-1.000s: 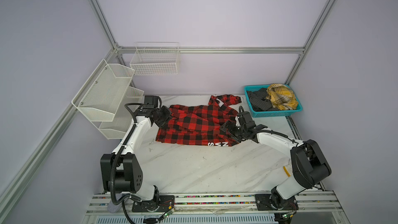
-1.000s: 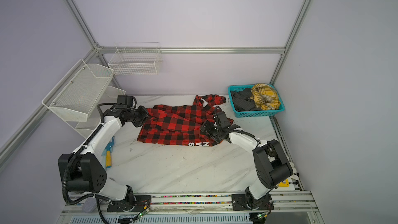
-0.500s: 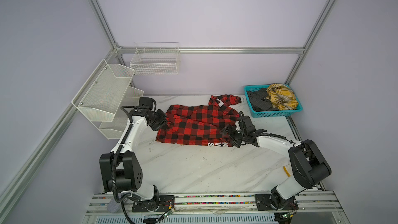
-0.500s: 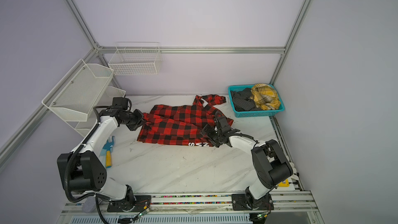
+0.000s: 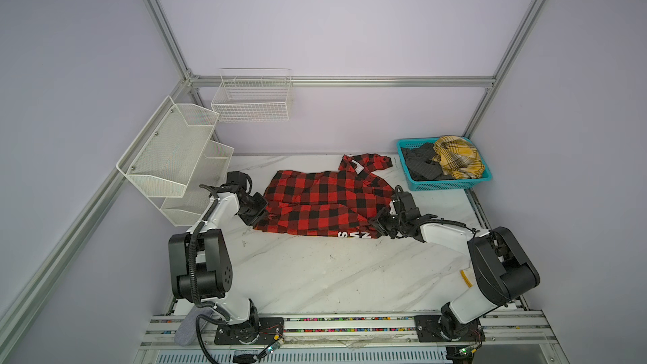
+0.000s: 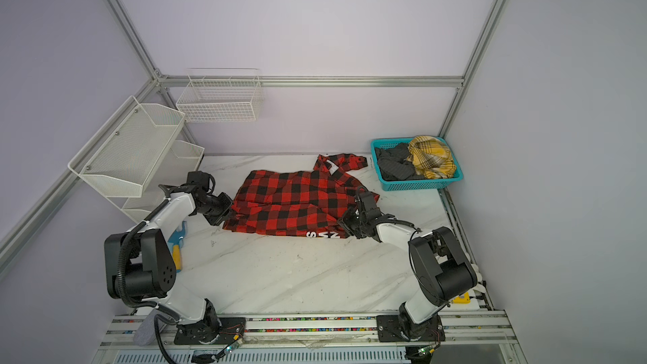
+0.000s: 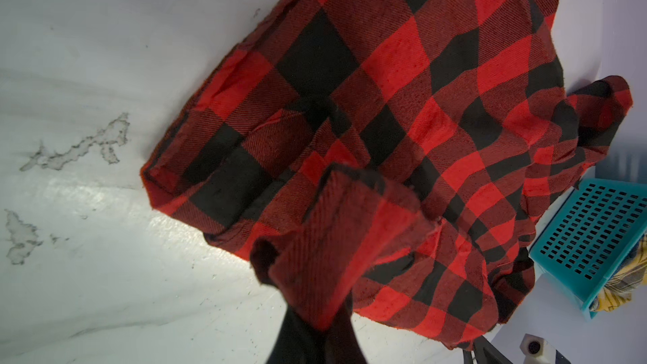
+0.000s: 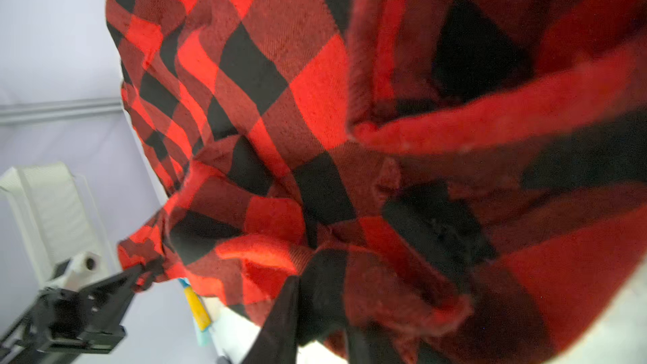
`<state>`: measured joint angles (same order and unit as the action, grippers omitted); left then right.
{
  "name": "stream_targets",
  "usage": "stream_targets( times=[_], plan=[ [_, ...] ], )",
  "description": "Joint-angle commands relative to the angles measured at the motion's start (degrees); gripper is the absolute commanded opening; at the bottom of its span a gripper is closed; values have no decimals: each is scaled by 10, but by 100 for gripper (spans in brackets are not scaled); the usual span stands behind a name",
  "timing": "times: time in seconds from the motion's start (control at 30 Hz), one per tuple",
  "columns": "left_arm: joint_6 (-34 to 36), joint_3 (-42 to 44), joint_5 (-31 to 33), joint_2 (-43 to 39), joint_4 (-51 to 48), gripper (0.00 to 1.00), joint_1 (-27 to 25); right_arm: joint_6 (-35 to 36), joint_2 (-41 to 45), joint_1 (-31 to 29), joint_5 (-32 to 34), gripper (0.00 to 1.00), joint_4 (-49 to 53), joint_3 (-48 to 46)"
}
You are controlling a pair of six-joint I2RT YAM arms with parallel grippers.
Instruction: Fold and stack the long sleeve shirts
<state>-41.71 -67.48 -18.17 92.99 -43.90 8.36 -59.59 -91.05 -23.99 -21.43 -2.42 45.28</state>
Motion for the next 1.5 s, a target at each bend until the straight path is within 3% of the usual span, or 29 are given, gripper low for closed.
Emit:
stream_targets(
  times=[0.0,0.03,0.37,0.83,1.23,1.27,1.33,1.37,1.47],
  plan=[
    [17,11,-6,-13,17,0,10,-18,14,3,8,6,-3,20],
    [17,7,-7,-13,16,0,12,-17,15,3,12,0,6,29],
    [12,4,-10,-13,15,0,32,27,92,4,66,0,1,29],
    [35,4,21,104,29,0,36,43,7,-7,59,0,-77,-78],
    [50,-32,39,109,0,0,39,66,-1,-11,64,0,-24,-9],
    [52,-36,36,118,-2,4,39,74,-1,-14,66,3,-7,-1],
    [53,-37,23,131,-5,32,39,94,10,-15,81,32,37,9],
    [53,-36,19,131,-8,42,39,109,23,-15,91,46,65,15],
    [46,-27,22,86,-7,54,38,148,73,-18,145,59,157,45]
  ],
)
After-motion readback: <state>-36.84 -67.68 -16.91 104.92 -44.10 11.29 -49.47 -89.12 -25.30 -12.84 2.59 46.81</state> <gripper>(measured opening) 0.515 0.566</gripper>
